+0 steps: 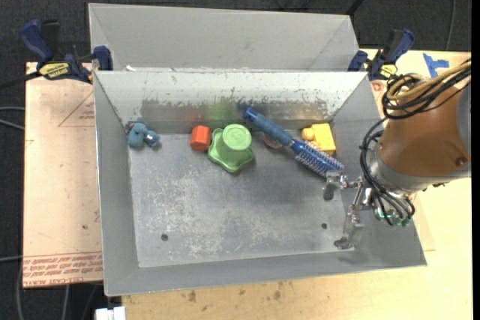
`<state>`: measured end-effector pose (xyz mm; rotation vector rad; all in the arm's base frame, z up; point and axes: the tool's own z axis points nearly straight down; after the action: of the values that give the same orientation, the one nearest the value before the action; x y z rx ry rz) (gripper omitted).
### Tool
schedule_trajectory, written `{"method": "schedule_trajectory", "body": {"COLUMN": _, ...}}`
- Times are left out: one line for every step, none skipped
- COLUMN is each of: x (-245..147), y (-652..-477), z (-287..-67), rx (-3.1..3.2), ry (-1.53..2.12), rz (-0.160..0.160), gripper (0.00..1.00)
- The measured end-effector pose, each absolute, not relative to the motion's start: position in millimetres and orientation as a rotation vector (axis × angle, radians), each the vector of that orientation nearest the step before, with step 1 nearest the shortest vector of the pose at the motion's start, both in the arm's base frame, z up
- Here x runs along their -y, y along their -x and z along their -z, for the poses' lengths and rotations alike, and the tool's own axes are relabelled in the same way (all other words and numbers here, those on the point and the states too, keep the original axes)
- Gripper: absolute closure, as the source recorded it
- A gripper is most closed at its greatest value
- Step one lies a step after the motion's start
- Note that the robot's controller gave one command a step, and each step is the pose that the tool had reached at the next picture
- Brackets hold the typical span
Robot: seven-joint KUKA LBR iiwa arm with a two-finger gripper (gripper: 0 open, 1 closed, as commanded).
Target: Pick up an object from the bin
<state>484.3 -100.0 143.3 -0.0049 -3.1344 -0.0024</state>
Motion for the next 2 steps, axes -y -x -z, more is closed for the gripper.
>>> {"method": "schedule_trajectory", "body": {"x": 95, "y": -575.0, "z": -91, "rx": 3.144, "ry": 0.041, "rz": 0.003, "gripper": 0.00}}
{"method": "schedule_trajectory", "body": {"x": 138, "y": -647.3, "z": -72, "rx": 3.153, "ry": -0.032, "rz": 0.000, "gripper": 0.00}}
